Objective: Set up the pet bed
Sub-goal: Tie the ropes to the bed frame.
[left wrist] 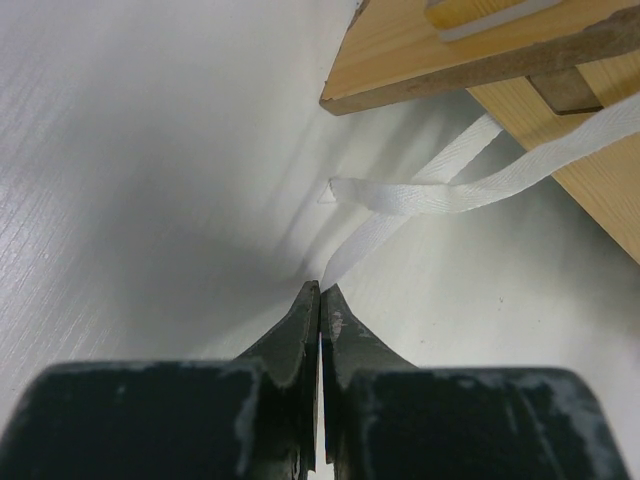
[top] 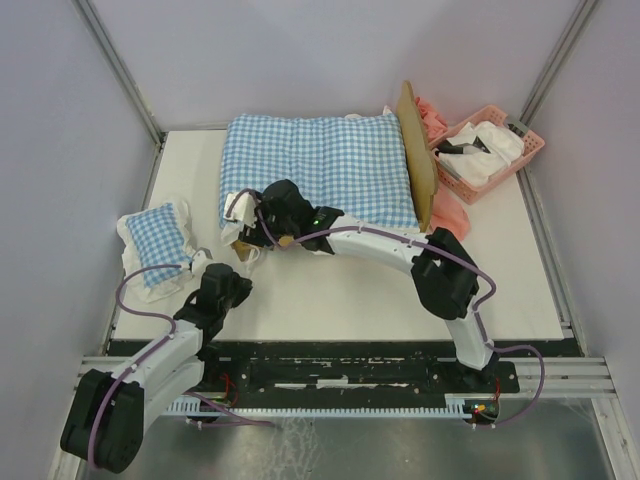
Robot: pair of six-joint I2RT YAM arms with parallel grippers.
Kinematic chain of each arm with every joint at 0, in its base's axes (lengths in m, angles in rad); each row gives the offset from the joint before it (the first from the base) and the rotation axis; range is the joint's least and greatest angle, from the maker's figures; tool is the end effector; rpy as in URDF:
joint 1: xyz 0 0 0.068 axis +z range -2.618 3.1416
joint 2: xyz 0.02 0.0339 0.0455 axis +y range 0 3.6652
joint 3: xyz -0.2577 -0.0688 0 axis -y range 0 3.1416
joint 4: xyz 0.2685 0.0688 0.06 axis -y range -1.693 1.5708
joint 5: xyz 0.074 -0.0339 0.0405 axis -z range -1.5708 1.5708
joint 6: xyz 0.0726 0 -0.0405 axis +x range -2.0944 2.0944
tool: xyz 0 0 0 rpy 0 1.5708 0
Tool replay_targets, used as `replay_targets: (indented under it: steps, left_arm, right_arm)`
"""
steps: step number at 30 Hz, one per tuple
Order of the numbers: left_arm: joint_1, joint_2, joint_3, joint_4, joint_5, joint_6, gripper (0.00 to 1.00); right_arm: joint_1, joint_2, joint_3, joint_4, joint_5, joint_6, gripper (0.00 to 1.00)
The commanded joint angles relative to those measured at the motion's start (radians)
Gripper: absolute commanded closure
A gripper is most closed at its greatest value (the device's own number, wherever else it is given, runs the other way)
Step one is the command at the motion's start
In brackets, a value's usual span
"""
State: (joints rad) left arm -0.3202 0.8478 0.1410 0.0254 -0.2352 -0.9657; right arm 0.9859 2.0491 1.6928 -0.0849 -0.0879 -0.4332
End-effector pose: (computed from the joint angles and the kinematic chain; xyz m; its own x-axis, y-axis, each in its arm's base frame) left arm 0.1999 -0.0485 0.0869 -0.4505 -0.6932 -0.5625 -0.4153 0.7205 -0.5553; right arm 0.2948 0.4567 0.2424 0.1531 -0.5262 -0.8364 -0.8926 0.2896 -0.3456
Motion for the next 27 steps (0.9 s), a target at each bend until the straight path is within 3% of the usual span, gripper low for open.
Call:
replay_targets:
  steps: [1, 3, 6, 7, 13, 21, 27]
  left_arm:
    - [0.003, -0.012, -0.008, 0.007, -0.031, -0.042, 0.97]
    - [0.003, -0.013, -0.006, 0.004, -0.03, -0.045, 0.97]
    - [0.003, -0.017, -0.006, 0.001, -0.026, -0.054, 0.97]
    - [0.003, -0.019, -0.006, -0.002, -0.025, -0.056, 0.97]
    - [0.004, -0.033, 0.014, -0.031, -0.021, -0.057, 0.97]
    - [0.005, -0.05, 0.012, -0.094, -0.024, -0.056, 0.97]
    - [0.005, -0.139, 0.0, -0.185, -0.033, -0.054, 0.97]
  right_arm:
    - [0.001, 0.039, 0.082, -0.121, -0.039, -0.099, 0.27]
    - [0.0, 0.04, 0.088, -0.136, -0.052, -0.114, 0.33]
    - [-0.004, 0.039, 0.09, -0.133, -0.021, -0.1, 0.88]
    - [-0.008, 0.03, 0.089, -0.13, -0.006, -0.076, 0.97]
    - [-0.045, -0.057, 0.067, -0.176, -0.011, 0.091, 0.98]
    - [-0.049, -0.099, -0.148, -0.014, -0.006, 0.197, 0.98]
    - [-0.049, -0.063, -0.188, 0.051, 0.044, 0.257, 0.98]
